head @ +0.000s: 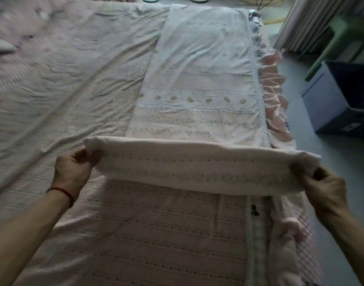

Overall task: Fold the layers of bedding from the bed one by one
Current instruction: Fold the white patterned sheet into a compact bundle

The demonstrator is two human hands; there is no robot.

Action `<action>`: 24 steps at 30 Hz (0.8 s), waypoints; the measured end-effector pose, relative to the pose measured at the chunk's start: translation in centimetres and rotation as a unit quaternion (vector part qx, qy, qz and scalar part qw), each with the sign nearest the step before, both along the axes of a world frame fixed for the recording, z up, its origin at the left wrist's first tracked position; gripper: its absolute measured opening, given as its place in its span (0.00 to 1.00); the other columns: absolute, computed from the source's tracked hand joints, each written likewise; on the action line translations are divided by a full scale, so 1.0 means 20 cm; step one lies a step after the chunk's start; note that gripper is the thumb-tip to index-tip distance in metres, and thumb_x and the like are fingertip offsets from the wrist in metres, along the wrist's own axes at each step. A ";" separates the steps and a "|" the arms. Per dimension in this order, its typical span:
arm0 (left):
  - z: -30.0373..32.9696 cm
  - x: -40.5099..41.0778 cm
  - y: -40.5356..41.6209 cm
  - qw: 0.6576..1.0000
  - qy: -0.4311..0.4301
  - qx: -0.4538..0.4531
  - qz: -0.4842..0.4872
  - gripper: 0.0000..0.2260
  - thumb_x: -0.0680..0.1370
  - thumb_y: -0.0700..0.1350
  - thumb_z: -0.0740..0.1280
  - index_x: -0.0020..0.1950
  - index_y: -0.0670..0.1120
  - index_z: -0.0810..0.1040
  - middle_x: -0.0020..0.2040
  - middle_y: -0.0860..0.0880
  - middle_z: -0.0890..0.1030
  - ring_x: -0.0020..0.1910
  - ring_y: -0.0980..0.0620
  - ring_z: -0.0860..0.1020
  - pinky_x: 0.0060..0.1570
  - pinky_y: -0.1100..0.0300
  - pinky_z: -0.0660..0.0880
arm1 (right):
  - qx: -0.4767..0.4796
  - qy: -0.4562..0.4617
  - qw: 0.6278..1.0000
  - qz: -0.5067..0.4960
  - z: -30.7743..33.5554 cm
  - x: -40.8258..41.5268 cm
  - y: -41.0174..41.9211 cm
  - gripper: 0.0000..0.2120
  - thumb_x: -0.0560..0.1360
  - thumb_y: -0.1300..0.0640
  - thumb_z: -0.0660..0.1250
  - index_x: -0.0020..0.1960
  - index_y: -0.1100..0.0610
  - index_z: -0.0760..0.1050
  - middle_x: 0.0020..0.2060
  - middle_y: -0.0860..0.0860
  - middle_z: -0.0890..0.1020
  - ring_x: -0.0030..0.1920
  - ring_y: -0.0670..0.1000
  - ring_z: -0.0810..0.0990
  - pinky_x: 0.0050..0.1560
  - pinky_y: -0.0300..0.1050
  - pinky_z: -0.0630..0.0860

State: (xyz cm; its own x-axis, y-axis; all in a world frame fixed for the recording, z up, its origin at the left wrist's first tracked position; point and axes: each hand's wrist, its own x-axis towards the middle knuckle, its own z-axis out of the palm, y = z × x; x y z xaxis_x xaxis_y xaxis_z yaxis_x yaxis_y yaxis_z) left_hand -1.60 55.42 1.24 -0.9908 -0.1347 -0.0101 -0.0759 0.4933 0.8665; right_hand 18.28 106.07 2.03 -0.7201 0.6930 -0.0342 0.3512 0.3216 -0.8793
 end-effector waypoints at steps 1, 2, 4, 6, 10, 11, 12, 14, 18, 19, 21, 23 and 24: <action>-0.01 -0.10 0.05 1.000 -0.001 0.031 -0.003 0.04 0.78 0.41 0.72 0.52 0.48 0.84 0.39 0.58 0.82 0.37 0.65 0.75 0.43 0.68 0.74 | -0.024 0.004 1.000 -0.007 0.02 -0.10 0.01 0.21 0.73 0.46 0.74 0.58 0.61 0.82 0.43 0.48 0.83 0.44 0.51 0.79 0.45 0.50 0.80; -0.03 -0.20 0.09 0.998 -0.004 0.055 -0.007 0.05 0.79 0.40 0.71 0.49 0.50 0.83 0.37 0.61 0.82 0.38 0.64 0.76 0.41 0.69 0.75 | -0.033 0.005 0.999 -0.009 0.03 -0.19 0.01 0.19 0.75 0.46 0.73 0.57 0.59 0.82 0.43 0.49 0.83 0.43 0.51 0.79 0.46 0.51 0.79; -0.08 -0.38 0.17 0.998 -0.006 0.063 -0.005 0.09 0.80 0.39 0.69 0.46 0.53 0.81 0.38 0.59 0.82 0.40 0.57 0.77 0.37 0.70 0.75 | -0.020 0.004 1.000 -0.013 0.01 -0.36 0.04 0.14 0.76 0.43 0.72 0.52 0.54 0.82 0.43 0.52 0.83 0.42 0.53 0.79 0.44 0.50 0.76; -0.16 -0.58 0.25 0.998 -0.018 0.054 0.010 0.05 0.82 0.42 0.67 0.50 0.50 0.82 0.44 0.50 0.83 0.45 0.51 0.77 0.41 0.65 0.76 | 0.002 -0.005 1.000 -0.031 -0.07 -0.54 0.10 0.13 0.77 0.43 0.71 0.50 0.53 0.82 0.44 0.54 0.83 0.43 0.54 0.78 0.42 0.53 0.76; -0.41 -0.76 0.33 0.996 -0.092 -0.013 0.015 0.18 0.81 0.50 0.67 0.69 0.44 0.75 0.58 0.46 0.79 0.55 0.46 0.78 0.56 0.55 0.73 | 0.035 -0.081 0.996 -0.023 -0.33 -0.75 0.21 0.16 0.80 0.48 0.69 0.57 0.61 0.82 0.51 0.59 0.85 0.48 0.59 0.81 0.47 0.53 0.77; -0.47 -0.75 0.33 0.993 -0.116 -0.017 0.012 0.20 0.81 0.52 0.68 0.69 0.44 0.74 0.61 0.46 0.78 0.56 0.45 0.78 0.56 0.53 0.74 | 0.014 -0.098 0.995 -0.017 -0.39 -0.74 0.21 0.16 0.80 0.52 0.69 0.59 0.63 0.80 0.52 0.61 0.84 0.47 0.58 0.80 0.44 0.49 0.75; -0.53 -0.73 0.34 0.991 -0.133 -0.028 0.013 0.19 0.81 0.52 0.68 0.68 0.44 0.74 0.60 0.46 0.79 0.55 0.44 0.79 0.54 0.52 0.75 | -0.004 -0.114 0.993 -0.023 -0.45 -0.72 0.20 0.15 0.80 0.53 0.69 0.60 0.65 0.79 0.51 0.62 0.83 0.45 0.57 0.79 0.39 0.46 0.73; -0.60 -0.68 0.33 0.990 -0.134 -0.046 0.016 0.12 0.81 0.50 0.68 0.60 0.45 0.76 0.54 0.45 0.82 0.49 0.45 0.80 0.49 0.54 0.74 | -0.009 -0.129 0.991 -0.037 -0.51 -0.65 0.18 0.16 0.80 0.51 0.70 0.59 0.63 0.78 0.50 0.61 0.83 0.42 0.56 0.77 0.36 0.41 0.70; -0.58 -0.71 0.28 0.990 -0.132 -0.048 -0.003 0.10 0.80 0.51 0.69 0.53 0.44 0.79 0.47 0.44 0.83 0.45 0.46 0.80 0.47 0.54 0.74 | 0.006 -0.138 0.990 -0.004 -0.48 -0.60 0.16 0.16 0.80 0.47 0.69 0.59 0.58 0.77 0.48 0.55 0.81 0.44 0.52 0.77 0.38 0.40 0.69; -0.57 -0.75 0.27 0.990 -0.138 -0.031 -0.007 0.08 0.80 0.49 0.69 0.52 0.45 0.79 0.48 0.43 0.83 0.44 0.46 0.80 0.48 0.53 0.75 | 0.009 -0.126 0.992 0.001 -0.47 -0.61 0.17 0.16 0.79 0.50 0.70 0.60 0.60 0.78 0.48 0.55 0.81 0.45 0.53 0.77 0.38 0.39 0.69; -0.54 -0.82 0.26 0.991 -0.134 0.008 -0.012 0.02 0.80 0.44 0.70 0.48 0.47 0.79 0.48 0.42 0.83 0.45 0.46 0.79 0.53 0.50 0.77 | 0.013 -0.093 0.996 0.013 -0.44 -0.64 0.17 0.13 0.78 0.56 0.72 0.60 0.61 0.78 0.48 0.53 0.82 0.45 0.52 0.79 0.39 0.39 0.71; -0.51 -0.86 0.27 0.994 -0.110 -0.004 -0.011 0.07 0.80 0.42 0.70 0.44 0.50 0.76 0.44 0.45 0.81 0.43 0.46 0.79 0.51 0.51 0.76 | 0.005 -0.071 0.997 0.011 -0.41 -0.68 0.19 0.13 0.77 0.58 0.73 0.60 0.60 0.78 0.48 0.48 0.82 0.48 0.52 0.80 0.42 0.40 0.74; -0.51 -0.86 0.27 0.994 -0.105 -0.010 -0.010 0.08 0.80 0.41 0.70 0.44 0.51 0.75 0.43 0.46 0.80 0.43 0.46 0.78 0.50 0.52 0.76 | -0.010 -0.063 0.998 0.008 -0.39 -0.69 0.21 0.13 0.77 0.60 0.73 0.60 0.59 0.78 0.50 0.47 0.81 0.49 0.52 0.81 0.43 0.40 0.77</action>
